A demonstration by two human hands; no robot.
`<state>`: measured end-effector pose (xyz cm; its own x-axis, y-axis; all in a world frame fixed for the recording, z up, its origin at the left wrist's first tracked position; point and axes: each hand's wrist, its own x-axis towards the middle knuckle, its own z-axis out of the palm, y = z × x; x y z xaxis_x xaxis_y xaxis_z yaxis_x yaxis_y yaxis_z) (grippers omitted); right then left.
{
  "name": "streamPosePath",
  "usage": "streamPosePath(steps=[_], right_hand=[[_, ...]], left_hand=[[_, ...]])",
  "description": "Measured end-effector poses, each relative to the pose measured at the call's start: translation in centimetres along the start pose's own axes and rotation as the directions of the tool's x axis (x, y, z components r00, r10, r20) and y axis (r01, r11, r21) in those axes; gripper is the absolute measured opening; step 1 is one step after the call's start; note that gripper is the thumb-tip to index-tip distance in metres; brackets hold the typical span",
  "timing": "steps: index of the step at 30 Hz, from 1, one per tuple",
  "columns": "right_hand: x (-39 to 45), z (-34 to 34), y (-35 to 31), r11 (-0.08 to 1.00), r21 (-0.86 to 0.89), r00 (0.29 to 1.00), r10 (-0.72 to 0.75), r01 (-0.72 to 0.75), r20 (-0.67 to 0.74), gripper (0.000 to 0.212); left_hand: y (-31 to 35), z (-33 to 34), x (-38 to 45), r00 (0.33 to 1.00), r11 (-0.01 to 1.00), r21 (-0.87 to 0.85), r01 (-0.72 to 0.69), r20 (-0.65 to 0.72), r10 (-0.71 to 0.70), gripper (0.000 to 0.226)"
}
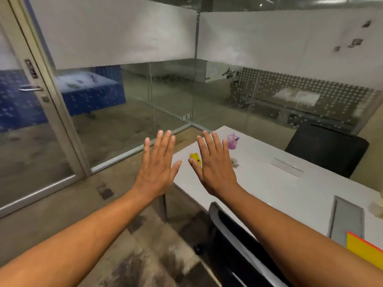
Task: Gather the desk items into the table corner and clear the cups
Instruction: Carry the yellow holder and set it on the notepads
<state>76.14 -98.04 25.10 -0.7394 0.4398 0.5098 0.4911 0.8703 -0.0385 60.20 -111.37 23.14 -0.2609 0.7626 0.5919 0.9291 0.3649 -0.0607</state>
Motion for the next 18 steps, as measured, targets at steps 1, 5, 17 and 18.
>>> streamPosePath(steps=[1,5,17,18], right_hand=[[1.3,1.1,-2.1,1.000,0.012,1.000,-0.026,0.026,0.005,0.072],[6.4,5.9,-11.1,0.993,0.071,0.995,-0.100,0.099,0.021,0.073],[12.3,18.4,-28.1,0.973,0.119,0.962,-0.215,0.197,0.167,0.075],[12.7,19.2,-28.4,0.974,0.124,0.960,-0.209,0.188,0.185,0.076]], left_hand=[[-2.3,0.1,-0.9,1.000,1.000,0.010,0.023,0.006,-0.023,0.073],[-12.3,0.8,-4.8,0.991,0.991,0.050,0.122,0.050,-0.125,0.076],[-31.0,3.5,-10.9,0.954,0.957,0.162,0.243,0.139,-0.266,0.077],[-31.6,4.1,-10.9,0.950,0.956,0.153,0.251,0.152,-0.274,0.078]])
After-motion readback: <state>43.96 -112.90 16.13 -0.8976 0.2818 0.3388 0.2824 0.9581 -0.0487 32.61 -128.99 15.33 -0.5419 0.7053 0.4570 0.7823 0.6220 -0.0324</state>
